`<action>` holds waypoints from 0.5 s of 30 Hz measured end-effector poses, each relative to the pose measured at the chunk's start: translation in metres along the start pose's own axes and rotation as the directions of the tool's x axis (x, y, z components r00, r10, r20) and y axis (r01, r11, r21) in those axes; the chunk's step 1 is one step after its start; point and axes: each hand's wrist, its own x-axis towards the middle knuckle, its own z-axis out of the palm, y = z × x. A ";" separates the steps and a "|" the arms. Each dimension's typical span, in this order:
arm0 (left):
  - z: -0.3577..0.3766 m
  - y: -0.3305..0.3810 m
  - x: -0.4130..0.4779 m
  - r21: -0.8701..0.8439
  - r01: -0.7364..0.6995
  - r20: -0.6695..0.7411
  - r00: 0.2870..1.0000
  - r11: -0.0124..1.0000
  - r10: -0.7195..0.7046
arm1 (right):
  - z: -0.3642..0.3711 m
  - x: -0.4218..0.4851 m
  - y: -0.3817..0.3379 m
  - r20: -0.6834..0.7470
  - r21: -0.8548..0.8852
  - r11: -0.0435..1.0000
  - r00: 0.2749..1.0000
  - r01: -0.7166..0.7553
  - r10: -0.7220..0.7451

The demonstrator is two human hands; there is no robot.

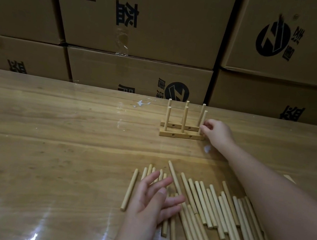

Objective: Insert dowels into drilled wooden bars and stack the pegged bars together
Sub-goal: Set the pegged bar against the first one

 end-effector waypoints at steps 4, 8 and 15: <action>-0.001 0.002 -0.001 0.013 0.000 0.008 1.000 1.000 0.000 | 0.002 -0.003 0.006 0.029 0.033 0.999 1.000 -0.007 0.006; 0.002 0.002 -0.002 0.022 0.009 0.008 1.000 1.000 -0.010 | 0.007 -0.008 0.016 0.078 0.092 0.994 0.996 -0.050 0.043; 0.001 0.004 -0.004 0.022 0.016 0.006 1.000 1.000 -0.016 | 0.015 -0.008 0.018 0.042 0.084 0.996 0.999 -0.034 0.030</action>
